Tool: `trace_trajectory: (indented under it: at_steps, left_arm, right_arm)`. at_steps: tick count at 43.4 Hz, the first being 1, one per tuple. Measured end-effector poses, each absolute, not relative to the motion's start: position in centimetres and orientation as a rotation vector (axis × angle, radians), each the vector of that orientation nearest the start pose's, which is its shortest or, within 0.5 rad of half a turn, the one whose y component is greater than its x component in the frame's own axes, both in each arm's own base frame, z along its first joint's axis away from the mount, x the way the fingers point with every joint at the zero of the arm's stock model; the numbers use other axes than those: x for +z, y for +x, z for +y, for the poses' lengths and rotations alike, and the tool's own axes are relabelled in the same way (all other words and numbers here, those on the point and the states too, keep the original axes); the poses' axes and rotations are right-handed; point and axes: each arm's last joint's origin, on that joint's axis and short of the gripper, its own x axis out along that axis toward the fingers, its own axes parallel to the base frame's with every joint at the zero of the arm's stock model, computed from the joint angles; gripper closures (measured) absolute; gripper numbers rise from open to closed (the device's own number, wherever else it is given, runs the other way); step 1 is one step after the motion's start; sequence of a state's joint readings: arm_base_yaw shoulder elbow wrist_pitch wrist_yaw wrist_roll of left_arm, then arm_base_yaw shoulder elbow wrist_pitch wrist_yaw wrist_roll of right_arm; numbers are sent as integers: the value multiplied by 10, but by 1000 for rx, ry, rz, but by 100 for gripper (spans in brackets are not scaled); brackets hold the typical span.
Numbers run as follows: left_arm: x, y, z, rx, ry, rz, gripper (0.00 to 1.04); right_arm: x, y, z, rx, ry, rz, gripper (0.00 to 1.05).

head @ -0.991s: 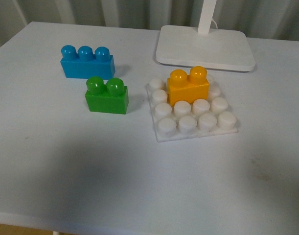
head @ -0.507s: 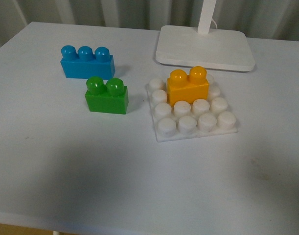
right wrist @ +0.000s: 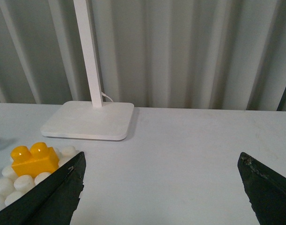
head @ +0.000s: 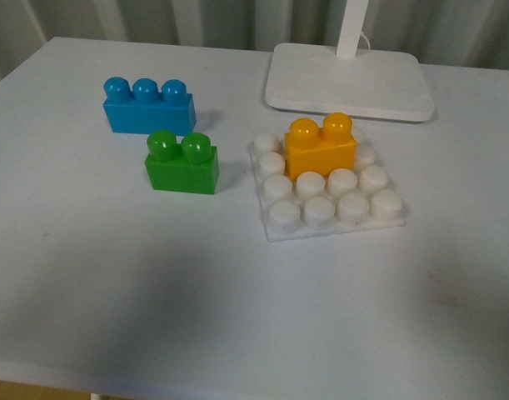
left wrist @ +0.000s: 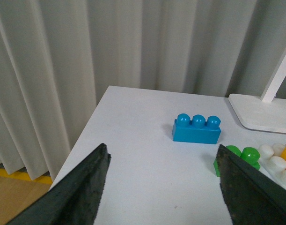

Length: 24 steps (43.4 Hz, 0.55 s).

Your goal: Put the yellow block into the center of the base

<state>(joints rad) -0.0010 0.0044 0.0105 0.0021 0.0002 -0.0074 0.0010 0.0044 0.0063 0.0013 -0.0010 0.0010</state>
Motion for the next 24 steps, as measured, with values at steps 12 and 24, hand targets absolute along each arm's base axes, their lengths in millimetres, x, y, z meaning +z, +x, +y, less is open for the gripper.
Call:
trace_trajectory:
  at_steps: [12,24]
  left_arm:
    - [167,97,0,-1,-5,-8,6]
    - [167,97,0,-1,-5,-8,6]
  right_arm:
    - [165,98,0,2,1,-3,9]
    - [165,98,0,2,1,-3,9]
